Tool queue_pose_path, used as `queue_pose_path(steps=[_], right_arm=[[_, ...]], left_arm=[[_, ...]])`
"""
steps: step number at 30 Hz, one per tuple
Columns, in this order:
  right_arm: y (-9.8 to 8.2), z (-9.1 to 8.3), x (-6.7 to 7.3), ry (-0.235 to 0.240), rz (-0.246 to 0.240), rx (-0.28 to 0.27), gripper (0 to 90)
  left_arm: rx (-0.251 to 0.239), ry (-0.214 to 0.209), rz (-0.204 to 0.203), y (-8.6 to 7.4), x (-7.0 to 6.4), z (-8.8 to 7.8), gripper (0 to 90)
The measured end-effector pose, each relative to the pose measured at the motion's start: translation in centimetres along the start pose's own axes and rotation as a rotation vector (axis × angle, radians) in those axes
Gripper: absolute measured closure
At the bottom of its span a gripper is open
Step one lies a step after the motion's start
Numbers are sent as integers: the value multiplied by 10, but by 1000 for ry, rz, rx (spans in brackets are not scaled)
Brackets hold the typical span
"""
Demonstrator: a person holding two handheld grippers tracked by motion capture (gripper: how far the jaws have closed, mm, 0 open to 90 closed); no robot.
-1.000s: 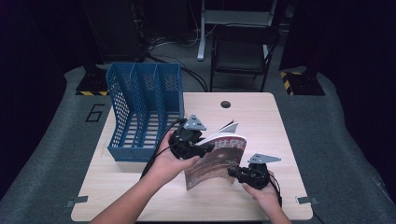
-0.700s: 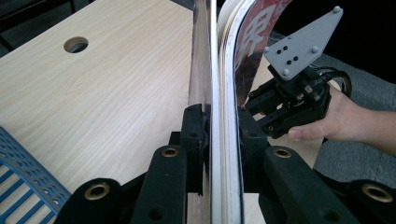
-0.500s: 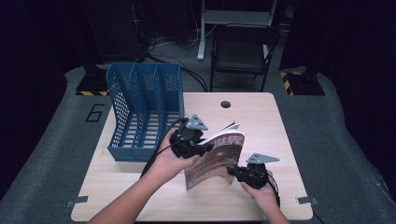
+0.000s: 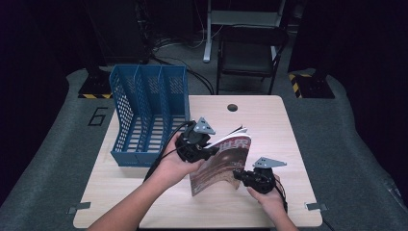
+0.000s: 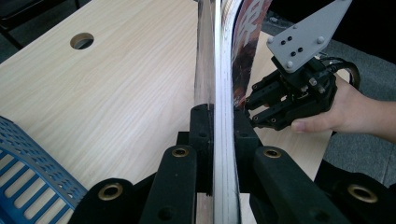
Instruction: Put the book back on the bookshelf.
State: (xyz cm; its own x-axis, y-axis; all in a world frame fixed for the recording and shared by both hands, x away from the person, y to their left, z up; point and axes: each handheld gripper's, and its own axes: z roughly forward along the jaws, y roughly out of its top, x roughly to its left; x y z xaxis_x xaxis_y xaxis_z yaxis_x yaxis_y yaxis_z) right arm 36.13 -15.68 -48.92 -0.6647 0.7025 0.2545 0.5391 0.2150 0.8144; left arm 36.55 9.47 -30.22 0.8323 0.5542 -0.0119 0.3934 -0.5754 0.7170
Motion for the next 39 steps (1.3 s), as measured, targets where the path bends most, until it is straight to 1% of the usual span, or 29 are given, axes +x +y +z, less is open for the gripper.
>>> queue_pose_path(steps=[1, 4, 6, 8, 9, 11, 12, 13, 14, 15, 16, 19, 20, 21, 22, 23, 24, 25, 26, 29, 31, 34, 36, 38, 39], right_arm=[[0, 0, 0, 11, 1, -3, 787], [0, 0, 0, 9, -2, -3, 787], [0, 0, 0, -1, -1, -3, 787], [0, 1, 0, -2, -5, -6, 787], [0, 0, 0, 8, -3, -7, 787], [0, 1, 0, 1, -8, -5, 787], [1, 1, 0, 0, -6, -6, 787], [1, 1, 0, 0, -5, -6, 787], [1, 1, 0, 0, -6, -6, 787], [1, 1, 1, -2, -6, -6, 787], [1, 1, 1, -2, -6, -7, 787], [1, 1, 1, 0, -14, -8, 788], [1, 1, 2, 1, -7, -6, 789], [1, 0, 2, 3, -3, -4, 789], [1, 0, 2, 1, -3, -4, 789], [1, 1, 1, 1, -10, -8, 789], [1, 1, 1, 4, -10, -9, 789], [1, 1, 1, 4, -10, -10, 790], [1, 1, 1, 3, -10, -10, 790], [1, 1, 1, 1, -8, -8, 790], [1, 1, 1, 2, -5, -11, 790], [0, 1, 0, 3, -5, -11, 790], [0, 1, 0, 2, -6, -11, 790], [0, 1, 0, 4, -5, -11, 790], [0, 1, 0, 5, -4, -11, 790]], left_arm=[[0, 0, 3, 0, 0, 0, 832], [-1, -2, 9, 0, 1, 0, 830], [-3, 9, 35, 0, 1, 0, 827], [-3, 16, 40, -1, 1, 0, 816], [0, 15, 42, -1, 1, 0, 814], [15, 14, 26, -1, 1, 0, 812], [28, 12, 10, -1, 1, 0, 812], [40, 19, 4, -1, 1, 0, 812], [44, 18, 0, -1, 1, 1, 811], [45, 37, 11, -2, 0, 1, 802], [45, 52, 9, -2, 1, 2, 775], [44, 64, -10, -3, 1, 5, 691], [42, 61, -14, -3, 2, 6, 661], [36, 43, -31, -3, 2, 7, 618], [33, 32, -39, -3, 3, 7, 571], [33, 27, -39, -3, 2, 7, 516], [35, 21, -30, -3, 2, 8, 498], [34, 12, -33, -3, 1, 9, 487], [34, 6, -26, -3, 1, 9, 442], [51, -20, -24, -4, -1, 12, 391], [61, -18, -7, -5, -3, 14, 350], [64, -26, 0, -5, -5, 15, 297], [65, -14, 13, -5, -7, 15, 295], [61, 15, 25, -5, -7, 16, 289], [59, 13, 22, -5, -7, 15, 289]])
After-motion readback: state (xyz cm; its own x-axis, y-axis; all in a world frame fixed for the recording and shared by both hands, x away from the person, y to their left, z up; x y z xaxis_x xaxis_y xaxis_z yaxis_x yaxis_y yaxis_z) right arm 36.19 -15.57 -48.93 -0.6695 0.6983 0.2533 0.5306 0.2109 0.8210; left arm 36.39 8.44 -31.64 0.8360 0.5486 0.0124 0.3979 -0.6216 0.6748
